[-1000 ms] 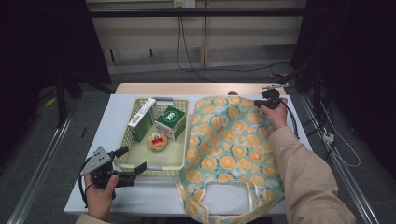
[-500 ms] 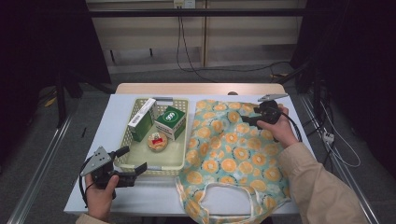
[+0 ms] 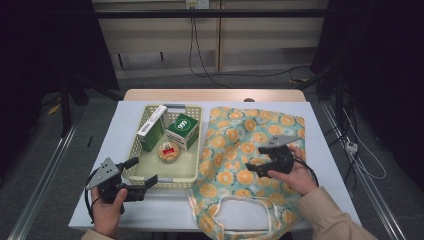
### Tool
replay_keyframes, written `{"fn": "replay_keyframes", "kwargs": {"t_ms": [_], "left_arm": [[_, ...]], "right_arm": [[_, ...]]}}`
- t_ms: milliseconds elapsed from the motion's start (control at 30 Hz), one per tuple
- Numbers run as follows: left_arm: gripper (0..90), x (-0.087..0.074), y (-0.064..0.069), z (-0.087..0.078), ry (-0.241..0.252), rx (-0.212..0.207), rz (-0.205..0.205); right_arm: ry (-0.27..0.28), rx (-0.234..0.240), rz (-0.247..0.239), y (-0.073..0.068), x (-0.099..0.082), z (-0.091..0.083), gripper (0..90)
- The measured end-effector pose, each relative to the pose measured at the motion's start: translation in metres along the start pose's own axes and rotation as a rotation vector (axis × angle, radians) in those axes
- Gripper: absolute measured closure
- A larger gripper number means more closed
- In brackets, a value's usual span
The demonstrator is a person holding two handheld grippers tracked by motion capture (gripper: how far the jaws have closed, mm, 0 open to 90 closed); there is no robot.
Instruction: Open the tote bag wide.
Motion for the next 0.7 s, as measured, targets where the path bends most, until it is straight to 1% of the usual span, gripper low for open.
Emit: {"fn": "replay_keyframes", "kwargs": {"t_ms": [33, 67, 133, 167, 233, 267, 333, 367, 400, 433, 467, 500, 600, 633, 667, 700], "left_arm": [[3.8, 0.000, 0.000, 0.000, 0.000, -0.002, 0.001], [3.8, 0.001, 0.001, 0.000, 0.000, -0.003, 0.003], [3.8, 0.001, 0.001, 0.000, 0.001, -0.002, 0.000], [3.8, 0.001, 0.001, 0.000, 0.000, -0.002, 0.001], [3.8, 0.001, 0.001, 0.000, 0.002, 0.001, 0.001], [3.8, 0.001, 0.000, -0.001, 0.004, 0.002, 0.002], [3.8, 0.001, 0.000, -0.001, 0.004, 0.001, 0.002], [3.8, 0.001, 0.000, -0.001, 0.001, 0.001, 0.007], [3.8, 0.001, 0.000, 0.000, 0.000, 0.001, 0.004], [3.8, 0.001, 0.001, 0.000, -0.001, 0.001, -0.002], [3.8, 0.001, 0.000, 0.000, -0.001, -0.003, 0.006], [3.8, 0.001, 0.001, 0.000, 0.000, -0.003, 0.006], [3.8, 0.001, 0.001, 0.001, -0.003, -0.008, 0.009], [3.8, 0.001, 0.001, 0.001, -0.003, -0.008, 0.009], [3.8, 0.001, 0.001, 0.001, -0.001, -0.006, 0.006], [3.8, 0.001, 0.001, 0.001, 0.000, -0.005, 0.005]], "right_arm": [[-0.011, 0.027, -0.002, -0.008, -0.004, 0.001, 23.6], [-0.016, 0.044, -0.015, -0.015, -0.008, 0.002, 25.4], [-0.041, 0.079, -0.042, -0.029, -0.013, 0.005, 23.8], [-0.055, 0.098, -0.053, -0.035, -0.015, 0.007, 24.7], [-0.075, 0.150, -0.075, -0.047, -0.020, 0.010, 34.4], [-0.075, 0.166, -0.088, -0.052, -0.022, 0.011, 36.1], [-0.092, 0.184, -0.114, -0.060, -0.026, 0.013, 40.3], [-0.098, 0.200, -0.120, -0.063, -0.028, 0.015, 42.1], [-0.097, 0.208, -0.121, -0.065, -0.029, 0.016, 42.4], [-0.097, 0.218, -0.137, -0.068, -0.030, 0.016, 43.8], [-0.102, 0.237, -0.148, -0.072, -0.030, 0.016, 45.6], [-0.108, 0.248, -0.165, -0.075, -0.031, 0.017, 45.8], [-0.128, 0.245, -0.185, -0.082, -0.035, 0.022, 46.7], [-0.139, 0.237, -0.198, -0.084, -0.037, 0.024, 48.6], [-0.133, 0.218, -0.229, -0.084, -0.038, 0.026, 51.7], [-0.122, 0.215, -0.237, -0.085, -0.038, 0.027, 55.3]]}}
Point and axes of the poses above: each handheld gripper's, and its own axes: z roughly forward along the jaws, x roughly out of its top, y roughly to its right, the point moved 2 cm from there along z, roughly forward along the jaws, and after that the axes turned 9 degrees about z, right-handed, at the moved point
